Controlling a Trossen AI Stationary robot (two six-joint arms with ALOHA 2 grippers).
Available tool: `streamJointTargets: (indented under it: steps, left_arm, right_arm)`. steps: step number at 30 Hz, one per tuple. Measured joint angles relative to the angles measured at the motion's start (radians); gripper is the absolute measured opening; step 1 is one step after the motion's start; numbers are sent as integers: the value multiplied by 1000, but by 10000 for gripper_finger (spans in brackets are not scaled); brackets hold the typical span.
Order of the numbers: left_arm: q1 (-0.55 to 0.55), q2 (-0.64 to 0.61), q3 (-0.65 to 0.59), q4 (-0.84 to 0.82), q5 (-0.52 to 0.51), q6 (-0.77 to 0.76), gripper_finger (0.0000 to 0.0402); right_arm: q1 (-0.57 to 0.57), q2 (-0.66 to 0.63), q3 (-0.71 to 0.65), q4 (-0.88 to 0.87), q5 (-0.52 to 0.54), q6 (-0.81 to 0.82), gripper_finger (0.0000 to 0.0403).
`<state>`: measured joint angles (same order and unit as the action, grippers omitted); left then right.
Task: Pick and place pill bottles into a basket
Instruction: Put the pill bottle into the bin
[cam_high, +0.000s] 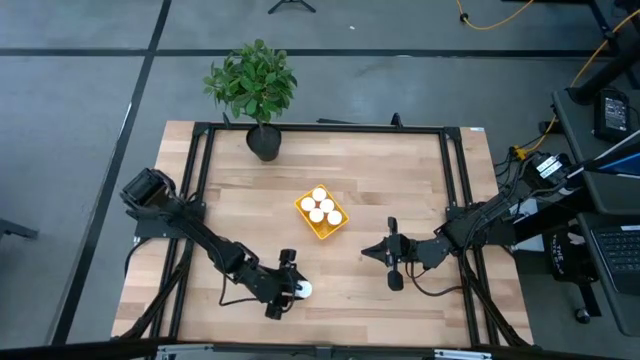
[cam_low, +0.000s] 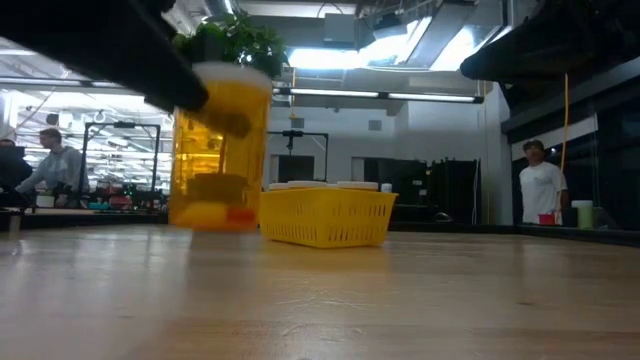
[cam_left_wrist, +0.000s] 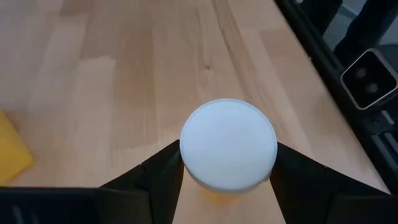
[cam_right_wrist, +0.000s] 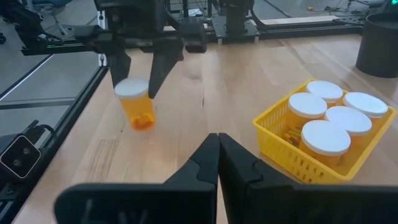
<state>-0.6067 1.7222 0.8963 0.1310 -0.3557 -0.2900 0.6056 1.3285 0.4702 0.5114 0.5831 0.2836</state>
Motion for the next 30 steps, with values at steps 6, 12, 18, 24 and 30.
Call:
streamJointTargets:
  steps: [6,12,18,24,30]
  left_arm:
    - [1,-52,0,-5,-17,51,212]
    - [34,-129,0,-50,-21,72,212]
    - [101,-183,0,-53,-19,150,212]
    - [179,-191,0,-57,-7,223,212]
    - [256,-191,0,-53,27,268,212]
  right_arm:
    - [0,0,0,0,0,1,9]
    - [0,0,0,0,0,1,9]
    - [0,0,0,0,0,-1,9]
    - [0,0,0,0,0,-9,9]
    - [-3,0,0,1,1,-39,9]
